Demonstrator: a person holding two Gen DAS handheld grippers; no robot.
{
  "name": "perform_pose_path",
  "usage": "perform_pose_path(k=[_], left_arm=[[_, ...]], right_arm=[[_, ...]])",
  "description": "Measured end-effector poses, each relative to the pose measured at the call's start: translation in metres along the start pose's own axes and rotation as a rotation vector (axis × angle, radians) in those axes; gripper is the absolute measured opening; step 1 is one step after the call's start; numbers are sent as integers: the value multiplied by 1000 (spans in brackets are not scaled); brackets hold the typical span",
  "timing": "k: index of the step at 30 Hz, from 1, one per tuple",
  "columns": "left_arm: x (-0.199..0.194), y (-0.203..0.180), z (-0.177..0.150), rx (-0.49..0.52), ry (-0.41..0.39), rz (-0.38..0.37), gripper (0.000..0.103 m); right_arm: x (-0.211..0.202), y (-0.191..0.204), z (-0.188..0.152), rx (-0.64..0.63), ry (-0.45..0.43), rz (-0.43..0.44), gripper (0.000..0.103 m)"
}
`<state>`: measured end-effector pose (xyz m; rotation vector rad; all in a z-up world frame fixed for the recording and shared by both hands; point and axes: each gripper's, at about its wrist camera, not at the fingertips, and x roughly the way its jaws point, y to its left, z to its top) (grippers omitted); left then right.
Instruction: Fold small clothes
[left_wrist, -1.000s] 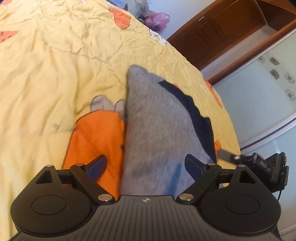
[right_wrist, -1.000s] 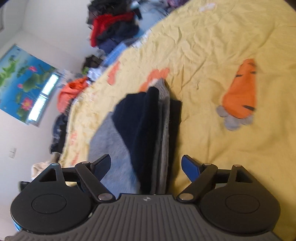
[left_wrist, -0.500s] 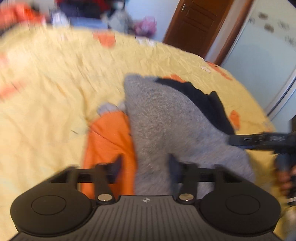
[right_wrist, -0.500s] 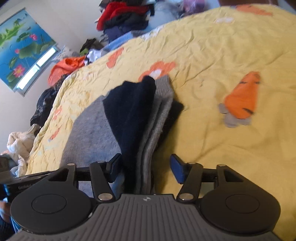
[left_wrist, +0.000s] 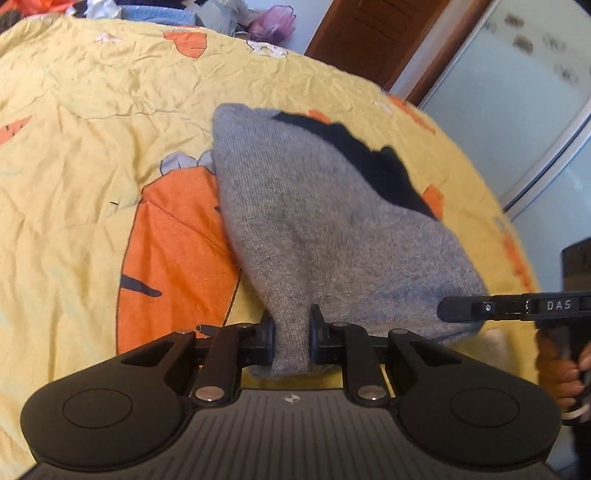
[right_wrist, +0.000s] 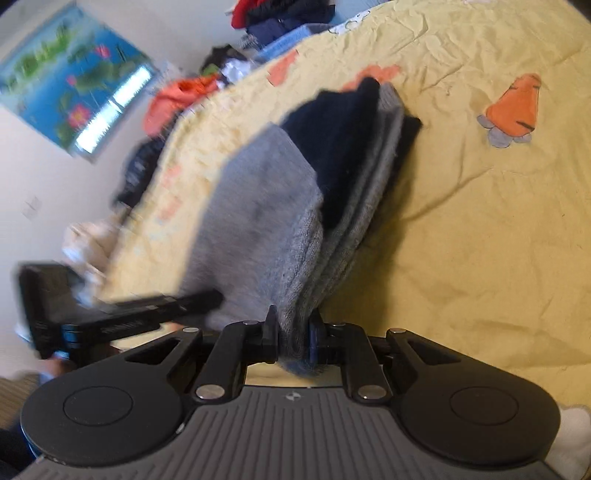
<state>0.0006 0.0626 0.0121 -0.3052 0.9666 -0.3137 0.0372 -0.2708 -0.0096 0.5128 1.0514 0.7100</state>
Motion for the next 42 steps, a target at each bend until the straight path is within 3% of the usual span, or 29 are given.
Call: perform_pose_path(k=[2, 5, 7, 9, 11, 14, 17, 19, 21, 23, 26, 28, 30, 32, 34, 36, 38, 39, 40, 42], left_arm=[[-2, 4, -3, 6, 14, -7, 17], [-3, -1, -10, 94, -12, 114, 23], [-11, -15, -12, 167, -86, 215, 40], [-22, -37, -13, 277, -219, 304, 79], [-26, -63, -10, 403, -360, 324, 88], [1, -91, 0, 546, -423, 279, 88], [53, -95, 18, 559, -318, 230, 88], [88, -88, 30, 508, -179, 227, 88], [97, -78, 31, 451, -193, 186, 87], [99, -76, 34, 455, -178, 178, 87], [98, -75, 32, 479, -188, 183, 88], [98, -76, 29, 480, -198, 190, 88], [97, -76, 28, 470, -208, 191, 89], [102, -80, 26, 473, -212, 192, 90], [104, -81, 26, 472, -211, 193, 92], [103, -84, 25, 469, -213, 194, 92], [103, -82, 21, 470, -215, 190, 92], [104, -82, 22, 471, -218, 191, 92], [104, -81, 22, 471, -220, 193, 92], [106, -82, 25, 468, -219, 189, 92]], right_arm=[[-5, -2, 0, 10, 11, 15, 21], [4, -7, -4, -25, 73, -94, 33], [-4, -5, -1, -48, 25, -132, 52], [-21, 4, 12, -89, -132, -196, 64], [-31, 14, 33, -107, -273, -217, 66], [-13, 25, 74, -95, -308, -119, 66], [35, 32, 112, -100, -210, -43, 66], [72, 33, 127, -113, -145, -96, 66], [109, 24, 132, -153, -52, -234, 64], [112, 15, 127, -236, -111, -236, 64], [100, 2, 137, -153, -112, -203, 45], [89, -10, 141, -75, -150, -222, 23], [73, -6, 138, -31, -223, -261, 32], [71, 20, 134, -138, -235, -208, 37], [87, 54, 130, -249, -181, -176, 56], [110, 77, 131, -334, -100, -159, 67], [143, 82, 135, -349, 28, -167, 70], [160, 79, 136, -353, 74, -210, 71], [171, 76, 135, -398, 66, -245, 77], [183, 68, 141, -406, 65, -226, 83]])
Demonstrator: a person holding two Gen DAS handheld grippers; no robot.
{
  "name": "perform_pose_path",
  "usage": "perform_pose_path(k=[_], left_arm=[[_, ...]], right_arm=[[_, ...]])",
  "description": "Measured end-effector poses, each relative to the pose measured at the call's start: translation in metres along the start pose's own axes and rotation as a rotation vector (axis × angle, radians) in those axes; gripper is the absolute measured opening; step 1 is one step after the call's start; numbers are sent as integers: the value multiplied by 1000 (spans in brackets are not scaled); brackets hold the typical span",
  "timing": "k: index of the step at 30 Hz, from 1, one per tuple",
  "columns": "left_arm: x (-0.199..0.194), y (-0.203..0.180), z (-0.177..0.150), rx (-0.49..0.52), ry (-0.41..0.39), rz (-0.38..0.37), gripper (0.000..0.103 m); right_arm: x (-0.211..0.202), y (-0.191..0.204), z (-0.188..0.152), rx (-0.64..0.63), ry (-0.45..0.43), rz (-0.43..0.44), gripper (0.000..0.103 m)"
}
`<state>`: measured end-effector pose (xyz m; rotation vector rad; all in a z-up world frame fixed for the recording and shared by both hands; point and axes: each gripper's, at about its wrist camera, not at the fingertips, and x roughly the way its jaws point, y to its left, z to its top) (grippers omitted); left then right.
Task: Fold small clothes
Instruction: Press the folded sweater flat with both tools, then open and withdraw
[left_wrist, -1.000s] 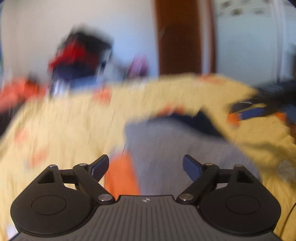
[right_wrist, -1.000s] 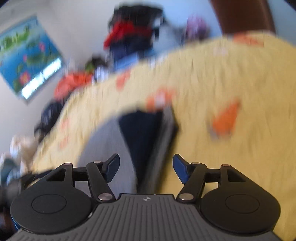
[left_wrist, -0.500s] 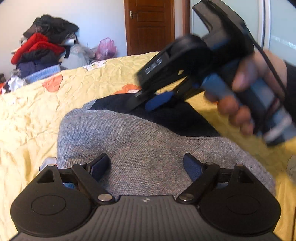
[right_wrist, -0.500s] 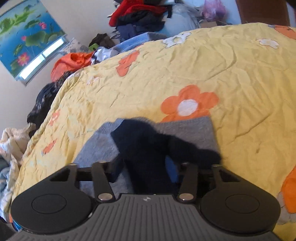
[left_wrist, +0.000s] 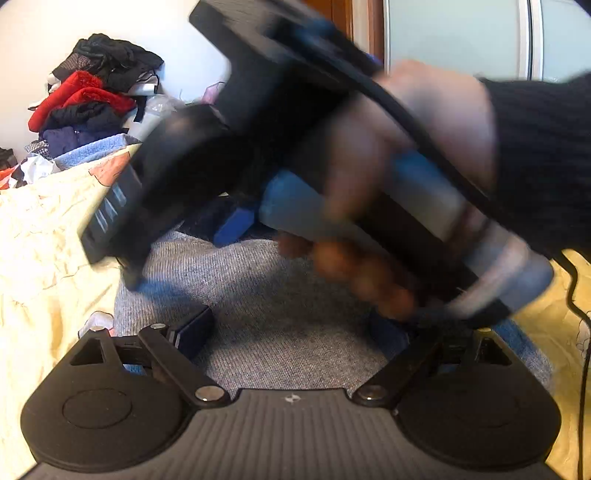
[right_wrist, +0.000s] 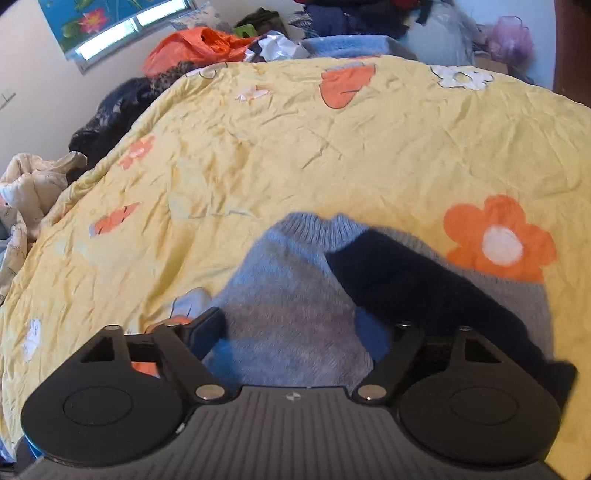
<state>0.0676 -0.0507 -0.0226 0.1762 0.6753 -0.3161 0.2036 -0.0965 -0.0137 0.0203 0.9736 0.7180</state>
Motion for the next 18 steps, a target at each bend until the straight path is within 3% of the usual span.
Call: perform_pose_path(k=[2, 5, 9, 12, 14, 16, 18], left_arm=[[0, -2, 0, 4, -1, 1, 92], [0, -2, -3, 1, -11, -3, 92], [0, 0, -8, 4, -25, -4, 93], [1, -1, -9, 5, -33, -11, 95], [1, -1, -12, 15, -43, -6, 96], [-1, -3, -14, 23, -54, -2, 96], [-8, -1, -20, 23, -82, 8, 96]], right_arm=[[3, 3, 11, 34, 18, -19, 84], [-8, 14, 11, -31, 2, -75, 83], [-56, -18, -4, 125, -118, -16, 82], [-71, -44, -24, 194, -111, -49, 81], [-65, -62, -42, 216, -105, -66, 73], [-67, -67, -49, 208, -145, -38, 73], [-70, -60, -47, 201, -135, -74, 69]])
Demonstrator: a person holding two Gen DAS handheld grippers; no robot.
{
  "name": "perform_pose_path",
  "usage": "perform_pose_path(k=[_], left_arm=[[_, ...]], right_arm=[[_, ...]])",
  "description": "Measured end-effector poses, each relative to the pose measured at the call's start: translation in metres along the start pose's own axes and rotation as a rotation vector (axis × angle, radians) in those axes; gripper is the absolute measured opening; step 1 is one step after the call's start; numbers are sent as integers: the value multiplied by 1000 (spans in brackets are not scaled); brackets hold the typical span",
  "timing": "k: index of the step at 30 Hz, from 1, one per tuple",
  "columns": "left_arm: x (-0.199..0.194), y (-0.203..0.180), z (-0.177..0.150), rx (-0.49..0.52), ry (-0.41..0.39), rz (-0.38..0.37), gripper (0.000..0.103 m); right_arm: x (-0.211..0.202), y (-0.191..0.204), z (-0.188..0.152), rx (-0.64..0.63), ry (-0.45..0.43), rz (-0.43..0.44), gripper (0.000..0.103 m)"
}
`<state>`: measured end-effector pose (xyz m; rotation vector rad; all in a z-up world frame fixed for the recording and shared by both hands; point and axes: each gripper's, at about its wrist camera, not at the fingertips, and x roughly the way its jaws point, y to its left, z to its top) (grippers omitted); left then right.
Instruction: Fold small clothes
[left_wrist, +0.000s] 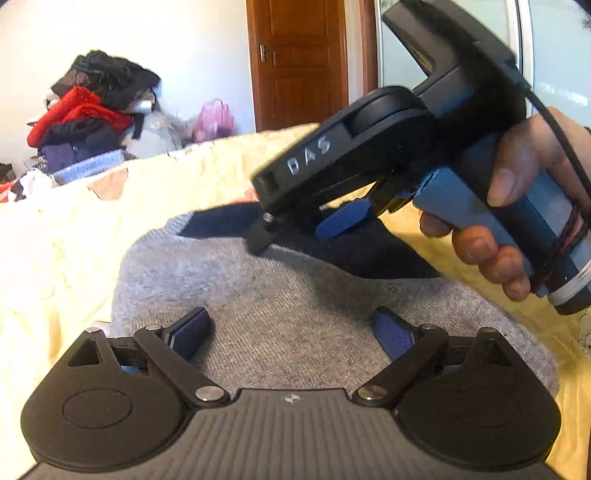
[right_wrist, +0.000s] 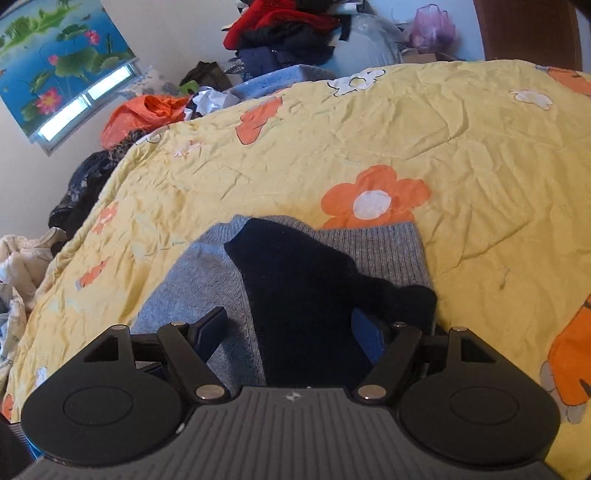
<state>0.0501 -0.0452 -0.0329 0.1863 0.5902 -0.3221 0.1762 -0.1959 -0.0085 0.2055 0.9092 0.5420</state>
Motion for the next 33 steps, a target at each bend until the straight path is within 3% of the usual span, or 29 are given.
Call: perform_pose_path(k=[1, 4, 5, 7, 10, 14, 17, 19, 22, 25, 26, 33], left_arm=[[-6, 2, -3, 3, -12, 22, 96], [-47, 7, -11, -16, -69, 99, 96], [-63, 10, -16, -38, -88, 118, 96], [-91, 15, -26, -104, -94, 167, 97], [-119, 13, -44, -208, -36, 214, 97], [-138, -9, -76, -253, 45, 272, 97], [-137, -17, -85, -245, 111, 253, 97], [-138, -22, -90, -226, 155, 266, 97], [-134, -24, -91, -230, 181, 273, 97], [-121, -14, -94, -295, 243, 249, 97], [-122, -11, -97, -320, 236, 251, 103], [-120, -8, -95, -328, 247, 261, 103]], right_arm=[[-2, 8, 0, -19, -8, -51, 66], [-37, 27, -13, -61, -104, -172, 71], [-54, 34, -24, -81, -153, -175, 75], [-89, 44, -55, -87, -244, -183, 100], [-124, 53, -111, -118, -313, -233, 100], [-140, 53, -173, -45, -267, -339, 101], [-132, 56, -201, -10, -186, -428, 101], [-126, 63, -212, 7, -147, -441, 101], [-115, 76, -218, -5, -119, -463, 102], [-106, 84, -216, -26, -82, -514, 103], [-105, 85, -214, -31, -79, -523, 103], [-101, 83, -210, 16, -48, -536, 103]])
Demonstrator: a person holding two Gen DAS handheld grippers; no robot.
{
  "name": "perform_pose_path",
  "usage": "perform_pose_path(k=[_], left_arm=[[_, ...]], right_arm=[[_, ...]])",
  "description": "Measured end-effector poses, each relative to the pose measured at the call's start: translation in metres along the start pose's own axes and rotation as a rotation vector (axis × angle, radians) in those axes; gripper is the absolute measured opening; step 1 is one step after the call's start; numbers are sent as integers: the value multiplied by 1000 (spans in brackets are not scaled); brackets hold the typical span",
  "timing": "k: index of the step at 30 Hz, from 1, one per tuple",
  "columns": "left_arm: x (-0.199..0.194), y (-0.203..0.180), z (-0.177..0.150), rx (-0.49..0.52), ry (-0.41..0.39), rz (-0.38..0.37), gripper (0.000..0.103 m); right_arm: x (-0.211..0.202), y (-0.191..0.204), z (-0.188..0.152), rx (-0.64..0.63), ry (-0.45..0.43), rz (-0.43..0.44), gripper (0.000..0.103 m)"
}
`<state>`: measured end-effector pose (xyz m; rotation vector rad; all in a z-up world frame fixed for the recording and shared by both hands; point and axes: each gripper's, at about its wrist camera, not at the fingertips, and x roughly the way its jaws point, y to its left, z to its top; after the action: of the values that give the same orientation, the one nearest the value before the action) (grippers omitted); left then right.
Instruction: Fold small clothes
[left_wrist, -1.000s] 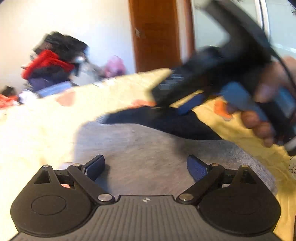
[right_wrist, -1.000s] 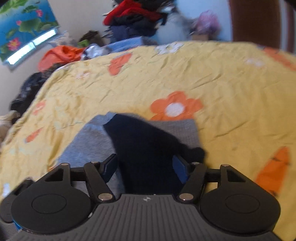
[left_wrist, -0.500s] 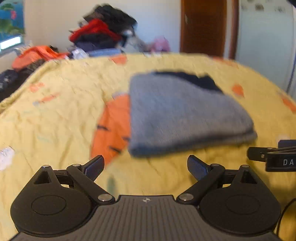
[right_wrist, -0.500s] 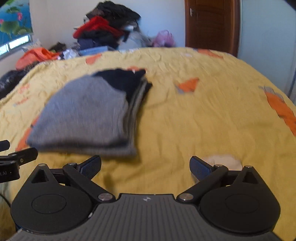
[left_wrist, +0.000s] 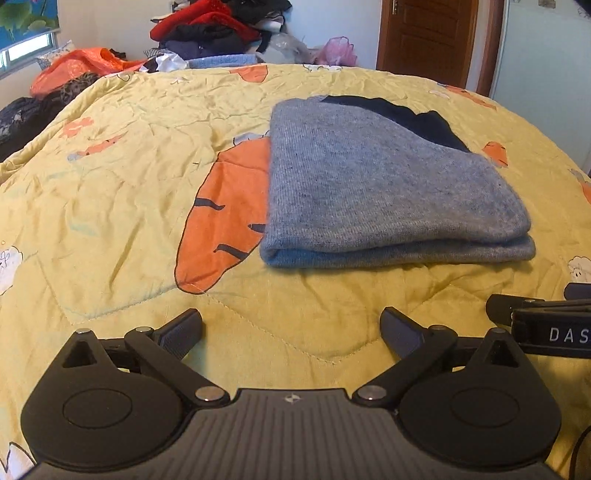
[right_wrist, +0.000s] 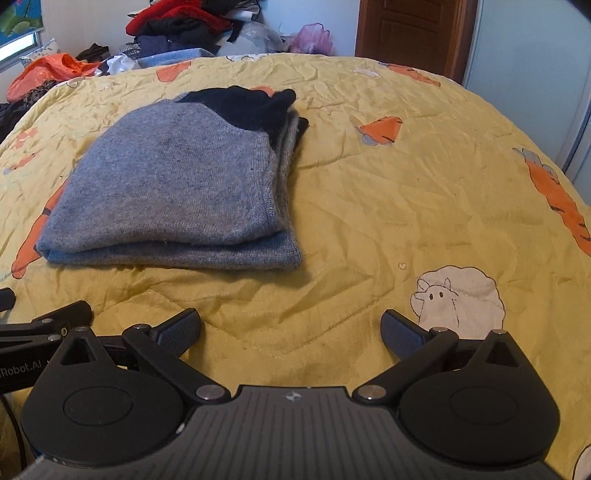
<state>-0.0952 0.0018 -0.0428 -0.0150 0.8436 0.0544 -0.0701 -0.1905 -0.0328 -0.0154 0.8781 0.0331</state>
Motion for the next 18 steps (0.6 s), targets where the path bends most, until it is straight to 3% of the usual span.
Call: perform_pose_path(k=[9, 18], left_arm=[[4, -1, 12, -7, 76, 7, 103], [4, -1, 13, -6, 84, 6, 103]], right_arm=[[-1, 2, 0, 5, 17, -2, 103], [-1, 1, 1, 5, 25, -2, 103]])
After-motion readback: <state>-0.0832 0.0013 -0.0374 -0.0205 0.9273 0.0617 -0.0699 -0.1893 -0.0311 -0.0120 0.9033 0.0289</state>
